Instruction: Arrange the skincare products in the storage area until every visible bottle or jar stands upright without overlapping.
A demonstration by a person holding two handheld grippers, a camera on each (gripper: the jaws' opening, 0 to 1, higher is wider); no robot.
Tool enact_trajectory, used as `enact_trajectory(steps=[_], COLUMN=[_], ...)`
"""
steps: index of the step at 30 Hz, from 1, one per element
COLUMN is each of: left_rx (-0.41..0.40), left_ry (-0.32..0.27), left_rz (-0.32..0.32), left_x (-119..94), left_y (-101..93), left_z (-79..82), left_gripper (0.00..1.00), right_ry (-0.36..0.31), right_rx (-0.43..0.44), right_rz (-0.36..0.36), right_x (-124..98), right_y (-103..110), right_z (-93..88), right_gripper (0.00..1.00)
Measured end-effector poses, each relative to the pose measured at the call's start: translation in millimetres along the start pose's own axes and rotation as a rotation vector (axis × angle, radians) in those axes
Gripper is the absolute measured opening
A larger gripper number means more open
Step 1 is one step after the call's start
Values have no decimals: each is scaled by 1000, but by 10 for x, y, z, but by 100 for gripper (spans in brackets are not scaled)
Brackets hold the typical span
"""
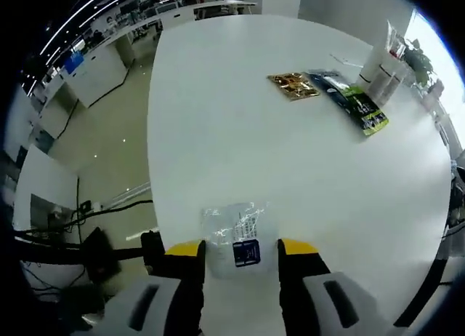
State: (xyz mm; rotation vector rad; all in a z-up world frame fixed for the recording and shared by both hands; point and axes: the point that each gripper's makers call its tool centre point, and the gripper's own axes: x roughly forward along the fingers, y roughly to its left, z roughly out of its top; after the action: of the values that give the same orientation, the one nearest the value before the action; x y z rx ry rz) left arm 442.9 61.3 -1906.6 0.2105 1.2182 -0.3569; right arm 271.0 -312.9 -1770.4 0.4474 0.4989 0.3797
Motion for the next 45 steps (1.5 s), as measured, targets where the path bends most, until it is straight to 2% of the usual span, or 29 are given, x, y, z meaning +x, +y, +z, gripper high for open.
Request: enact_trajectory(steps=[1,3,4,8,11,13,20,25,26,27,28,29,34,35,36,40,43,45], left_rx=[-19,-71,-73,-25,6,81,164,271,282,315,350,369,422,471,485,606,712,750], left_ry=[10,-10,-14,-13,-10,-18,-38,-83,-83,-94,-112,-130,-156,-164,-166,-183,-179,-172], left_rz=[-13,-45,-41,-60,-70,-86,-114,-166,-170,-182,-229,-253,-283,-303,-303,-323,-314,-310], left_x=[-7,-19,-24,-50,-74,-132,-245,-439,-429,-455,-514,-550,-703,-750,-775,-857,-896,-900], left_y=[-53,-173,-194,-438,-540,-703,-1103,-1584,-1619,-1730,-1932,-2049,-2577,-2776,-2863,-3234,-3466,-3563], left_z=[-13,16,26,45,53,72,66,111,121,135,135,142,62,34,23,7,-6,-27], left_gripper=[40,40,40,40,40,40,40,40,40,40,40,40,40,40,40,40,40,40], right_ry=[2,1,-4,3,4,-1,-20,-9,-8,-2,3,7,31,34,41,175,199,221], right_rx=[-3,-10,-12,-17,-16,-13,6,25,31,49,60,62,116,124,131,200,204,206], right_rz=[3,5,4,7,14,22,60,105,111,129,143,149,202,214,220,248,259,270], right_x=[-18,-54,-78,-115,-123,-121,-73,-19,-12,1,13,23,60,73,80,90,78,58], right_y=[-21,-51,-76,-152,-174,-201,-238,-284,-291,-288,-289,-297,-298,-304,-299,-292,-313,-300], right_z=[14,43,62,70,85,119,235,266,269,267,265,262,261,265,255,23,-33,-73], right_gripper=[90,90,90,90,90,90,90,88,87,86,85,84,78,77,76,67,63,62])
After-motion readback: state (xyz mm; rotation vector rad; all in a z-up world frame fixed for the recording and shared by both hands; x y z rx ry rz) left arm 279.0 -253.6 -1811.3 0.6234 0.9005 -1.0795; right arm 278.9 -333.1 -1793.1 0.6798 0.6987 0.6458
